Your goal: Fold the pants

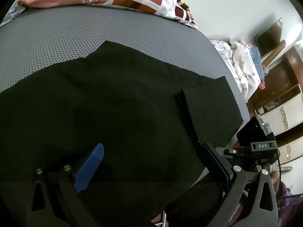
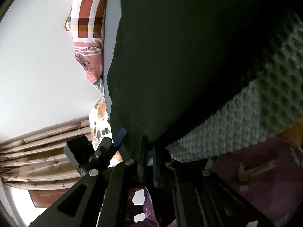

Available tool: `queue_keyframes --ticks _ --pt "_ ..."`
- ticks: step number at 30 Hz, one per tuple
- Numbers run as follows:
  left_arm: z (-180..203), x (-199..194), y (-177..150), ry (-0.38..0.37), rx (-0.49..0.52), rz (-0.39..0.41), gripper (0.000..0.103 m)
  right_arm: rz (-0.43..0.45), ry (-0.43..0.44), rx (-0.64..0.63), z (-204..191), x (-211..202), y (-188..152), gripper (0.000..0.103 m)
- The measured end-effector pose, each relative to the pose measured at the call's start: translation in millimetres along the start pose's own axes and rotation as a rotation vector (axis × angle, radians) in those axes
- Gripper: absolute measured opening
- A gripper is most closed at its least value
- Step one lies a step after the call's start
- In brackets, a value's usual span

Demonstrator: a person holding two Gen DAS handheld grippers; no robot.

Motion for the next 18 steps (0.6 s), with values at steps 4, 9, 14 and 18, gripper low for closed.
queue_keyframes --ticks 4,9,14,18 --pt "0.2 0.3 -0.9 0.003 0.006 0.002 0.102 -0.026 0.044 0.015 5.4 -0.4 0.8 0.004" --pt "1.0 -0.5 -2.6 0.017 0.019 0.001 0.102 -0.131 0.101 -0.027 -0.3 -6.9 -5.3 0.065" --pt "2.2 -1.6 -4.4 0.027 0.021 -0.001 0.102 -0.075 0.056 -0.288 -39.9 -55.6 -5.5 0.068" --pt "3.7 -4.7 -5.7 0.026 0.007 -0.002 0.102 0.182 -0.164 -0.559 -82.1 -107.0 38.0 0.057"
Point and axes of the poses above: each gripper's, at about its wrist camera, not at the fingertips, and x roughly the way its jaws point, z to its right, y to its top, the point moved 2 cm from there along x, roughly the way its jaws point, and after that the axes turned 4 degrees about -x, right-handed, at the moved point
